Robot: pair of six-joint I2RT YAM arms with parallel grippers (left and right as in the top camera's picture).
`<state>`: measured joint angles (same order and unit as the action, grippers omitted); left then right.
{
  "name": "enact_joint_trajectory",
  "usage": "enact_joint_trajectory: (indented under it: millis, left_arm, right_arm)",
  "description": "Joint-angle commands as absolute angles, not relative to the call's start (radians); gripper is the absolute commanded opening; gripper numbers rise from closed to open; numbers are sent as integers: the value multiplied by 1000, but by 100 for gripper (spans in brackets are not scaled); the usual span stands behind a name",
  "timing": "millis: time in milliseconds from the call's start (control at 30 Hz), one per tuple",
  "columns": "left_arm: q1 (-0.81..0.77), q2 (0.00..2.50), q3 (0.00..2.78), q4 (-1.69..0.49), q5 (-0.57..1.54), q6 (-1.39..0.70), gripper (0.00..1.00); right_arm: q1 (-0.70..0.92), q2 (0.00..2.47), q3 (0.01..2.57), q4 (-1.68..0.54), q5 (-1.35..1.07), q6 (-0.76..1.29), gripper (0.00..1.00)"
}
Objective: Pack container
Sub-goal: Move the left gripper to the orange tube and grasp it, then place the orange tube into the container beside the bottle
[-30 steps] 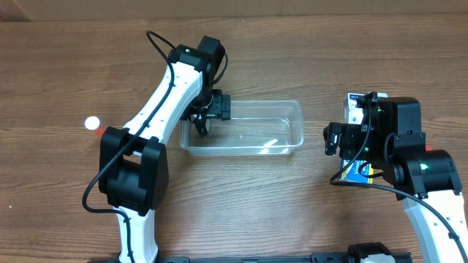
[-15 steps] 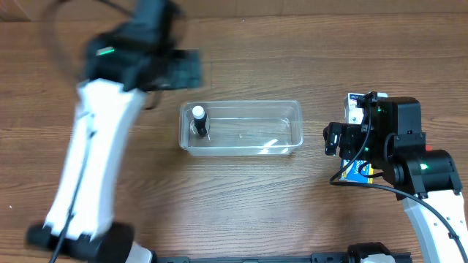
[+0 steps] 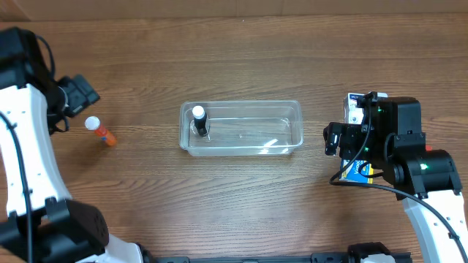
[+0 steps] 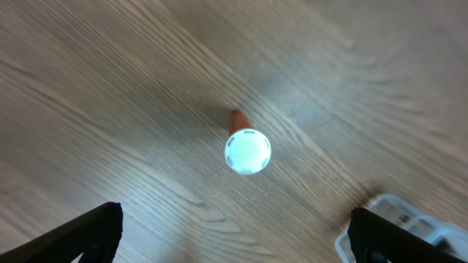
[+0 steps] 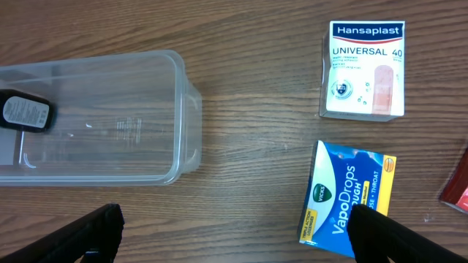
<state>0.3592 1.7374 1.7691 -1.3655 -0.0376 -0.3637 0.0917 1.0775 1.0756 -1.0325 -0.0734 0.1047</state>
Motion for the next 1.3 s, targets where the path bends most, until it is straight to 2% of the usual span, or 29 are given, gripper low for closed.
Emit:
enact_joint_trajectory:
  millis: [0,233,333,500,600,767,1100,1267]
  left_arm:
    - [360,1810,1669,-1308,1,-336,100]
    - [360,1958,1633,-1287,1,-337,99]
    - [360,1987,1633,-1261,-7,-337,86]
    - [360,1991,1633,-1218,-7,-336,71]
    - [360,1991,1633,-1207,-7,-336,53]
    - [357,1991,1633,-1211,-6,-336,34]
    - [289,1897,1644,-1262,5,-336,11]
    - [156,1654,1647,-1274,67,-317,9]
  right_arm:
    - [89,1078,1106,-1028,-69,109,100]
    - [89,1078,1106,-1029,-69,109,100]
    - [89,1078,1106,-1031,-69,109,100]
    - [89,1078,1106,-1032,-69,109,100]
    - [89,1078,1106,-1031,-69,109,100]
    - [89,1078,1106,-1031,-69,109,100]
    - [89,1078,1106,-1031,-69,109,100]
    - [89,1078,1106,-1031,-69,109,100]
